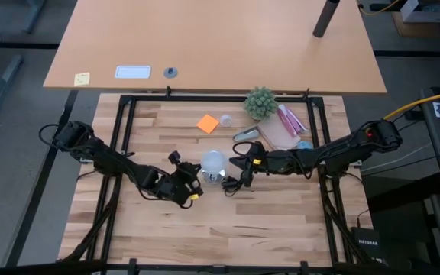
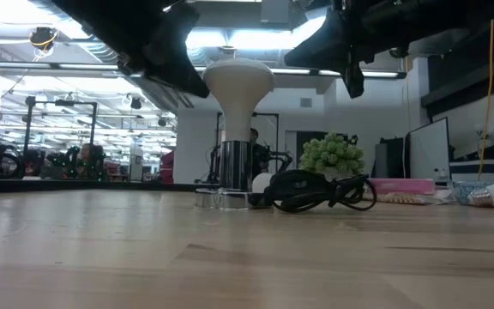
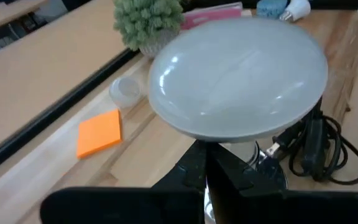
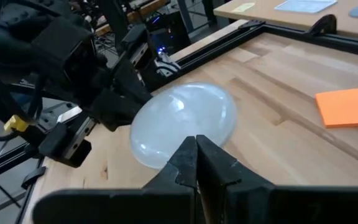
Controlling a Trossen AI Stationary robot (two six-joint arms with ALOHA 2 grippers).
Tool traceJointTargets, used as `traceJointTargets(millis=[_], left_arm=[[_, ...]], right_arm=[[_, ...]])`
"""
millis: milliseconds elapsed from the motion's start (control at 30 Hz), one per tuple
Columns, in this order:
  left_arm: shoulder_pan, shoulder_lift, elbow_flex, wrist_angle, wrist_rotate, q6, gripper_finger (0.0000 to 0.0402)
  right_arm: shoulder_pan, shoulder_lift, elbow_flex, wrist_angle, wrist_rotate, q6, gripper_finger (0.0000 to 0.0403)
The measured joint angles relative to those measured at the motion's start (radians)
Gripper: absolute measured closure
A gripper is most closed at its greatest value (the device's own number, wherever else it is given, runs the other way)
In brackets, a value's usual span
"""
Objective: Screw lightbulb
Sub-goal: Insert the lightbulb in the silver lamp
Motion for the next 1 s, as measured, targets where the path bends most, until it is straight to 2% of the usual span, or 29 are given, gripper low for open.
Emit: traceJointTargets(millis=[433, 667, 800, 1000], left_arm=[[-0.074, 0.000, 0.000, -0.041, 0.023, 0.009, 0.0400], [-0.117, -0.001, 0.000, 0.058, 0.025, 0.031, 0.0400], [-0.120, -0.001, 0.000, 0.136, 0.024, 0.095, 0.0400], [-0.099, -0.001, 0.000, 0.130, 0.018, 0.105, 0.0400]], right_arm=[[0.000, 0.000, 0.000, -0.001, 0.037, -0.034, 0.0397], [-0.002, 0.005, 0.000, 0.000, 0.122, -0.098, 0.0397], [-0.001, 0.033, 0.000, -0.001, 0.114, -0.089, 0.0397], [0.001, 0.064, 0.000, 0.004, 0.105, -0.048, 0.0397]])
